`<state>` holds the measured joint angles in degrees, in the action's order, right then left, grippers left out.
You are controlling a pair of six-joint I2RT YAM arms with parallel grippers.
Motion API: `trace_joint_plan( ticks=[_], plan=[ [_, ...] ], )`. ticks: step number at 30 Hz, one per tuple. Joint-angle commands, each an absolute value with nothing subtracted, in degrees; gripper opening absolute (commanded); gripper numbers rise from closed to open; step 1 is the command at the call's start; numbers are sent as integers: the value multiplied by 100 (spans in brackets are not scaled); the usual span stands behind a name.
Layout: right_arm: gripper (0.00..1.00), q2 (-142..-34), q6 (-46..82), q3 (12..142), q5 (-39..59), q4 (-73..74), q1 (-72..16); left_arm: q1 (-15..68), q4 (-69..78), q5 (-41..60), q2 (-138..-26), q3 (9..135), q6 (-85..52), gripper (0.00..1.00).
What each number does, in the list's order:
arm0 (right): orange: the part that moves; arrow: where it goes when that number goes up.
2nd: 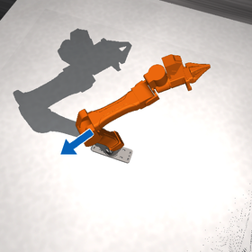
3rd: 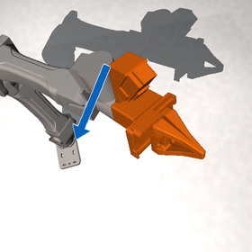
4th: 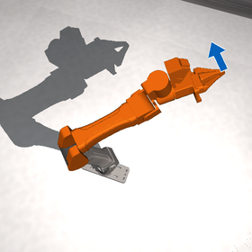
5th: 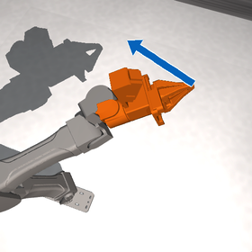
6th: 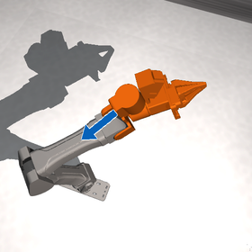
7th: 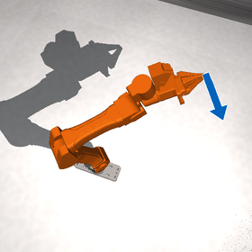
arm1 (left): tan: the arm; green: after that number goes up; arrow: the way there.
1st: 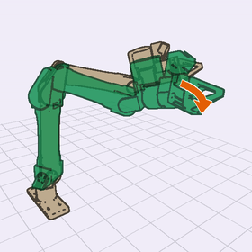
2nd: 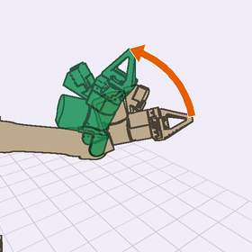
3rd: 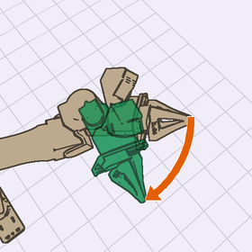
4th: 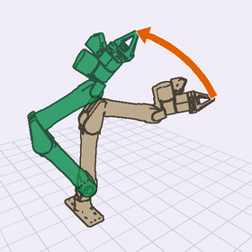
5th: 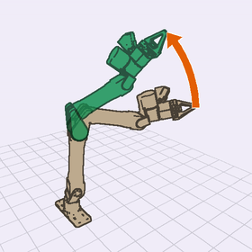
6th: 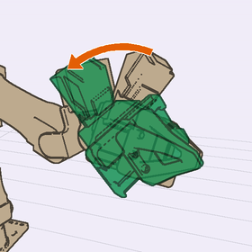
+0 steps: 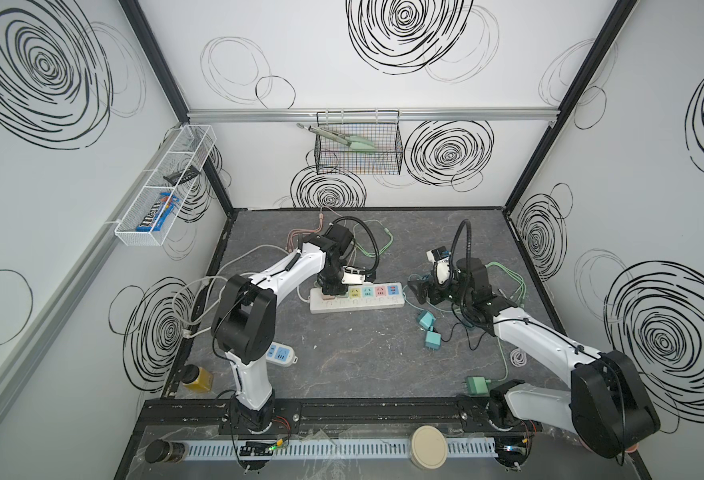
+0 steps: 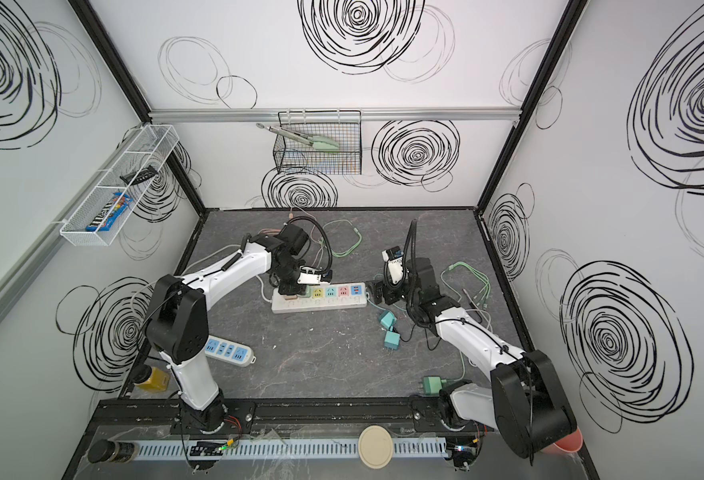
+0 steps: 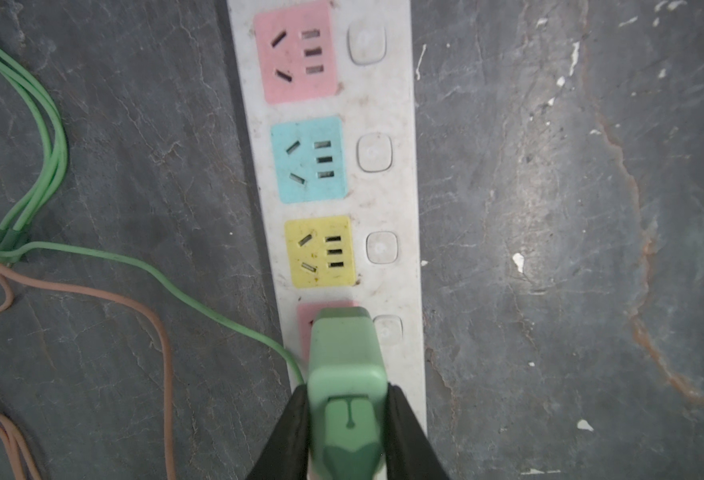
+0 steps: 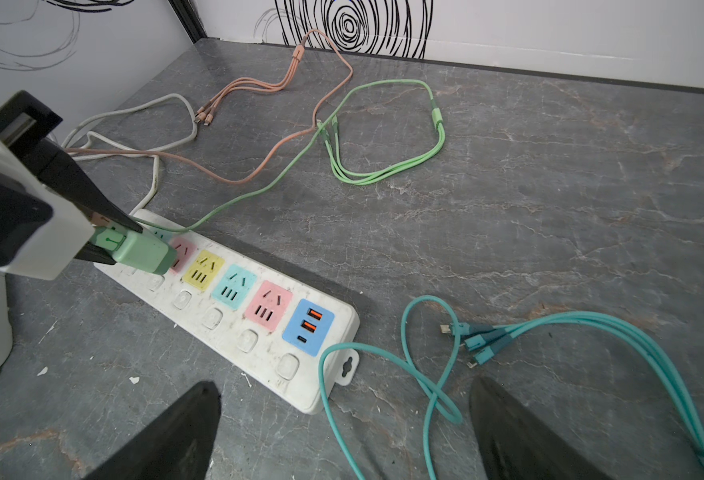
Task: Insert the plug
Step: 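Lower the green block onto the pink socket with the left gripper, then release the green block with the left gripper while the right moves toward teal chargers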
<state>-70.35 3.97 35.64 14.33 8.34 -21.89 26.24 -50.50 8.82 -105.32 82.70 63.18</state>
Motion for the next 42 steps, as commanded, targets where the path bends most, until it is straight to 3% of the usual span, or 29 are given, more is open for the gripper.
trace_joint_plan(
  ticks=[1,20,24,26,27,28,32,37,42],
  plan=[
    [97,-7031,333,3683,1460,828,-2185,2544,-5201,938,-10665,8166,6398,0],
    [97,-7043,282,3713,1327,691,-2180,2372,-4815,458,-11834,8209,6440,0],
    [97,-6924,252,3692,1245,677,-2171,2478,-4877,360,-11365,8460,6478,29],
    [97,-6850,239,3683,1207,677,-2171,2506,-4894,217,-11185,8663,6419,55],
    [97,-6807,241,3668,1188,672,-2171,2515,-4892,179,-11091,8744,6433,85],
    [97,-6758,254,3650,1178,683,-2171,2521,-4879,181,-11003,8799,6462,97],
    [97,-6579,298,3549,1187,720,-2171,2466,-4756,351,-10684,8926,6557,96],
    [97,-6351,429,3275,1124,859,-2171,2411,-4821,1285,-10263,8886,6574,96],
    [97,-6147,1238,3100,494,805,-2105,2452,-4154,1771,-9563,8523,6083,96]
  ],
)
